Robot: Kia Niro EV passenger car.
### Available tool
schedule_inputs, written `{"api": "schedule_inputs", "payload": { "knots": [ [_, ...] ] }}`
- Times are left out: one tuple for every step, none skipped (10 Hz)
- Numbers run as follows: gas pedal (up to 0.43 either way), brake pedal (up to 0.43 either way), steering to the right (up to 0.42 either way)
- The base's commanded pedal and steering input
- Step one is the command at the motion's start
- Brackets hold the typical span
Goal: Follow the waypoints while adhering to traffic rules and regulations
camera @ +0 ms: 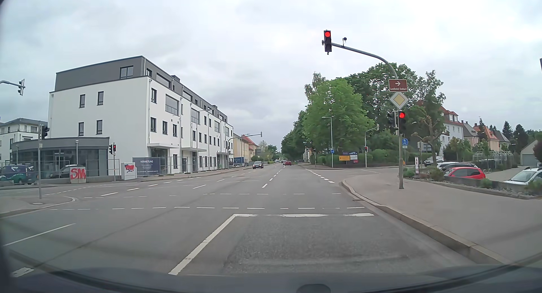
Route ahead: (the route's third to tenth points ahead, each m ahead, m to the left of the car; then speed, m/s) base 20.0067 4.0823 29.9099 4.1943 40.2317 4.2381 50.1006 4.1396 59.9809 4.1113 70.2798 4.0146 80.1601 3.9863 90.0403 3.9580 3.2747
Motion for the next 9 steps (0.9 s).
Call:
{"api": "schedule_inputs", "payload": {
  "knots": [
    [0.0,0.207,0.006],
    [0.0,0.207,0.006],
    [0.0,0.207,0.006],
    [0.0,0.207,0.006],
    [0.0,0.207,0.005],
    [0.0,0.207,0.004],
    [0.0,0.207,0.003],
    [0.0,0.226,0.002],
    [0.0,0.232,0.002]
  ]
}}
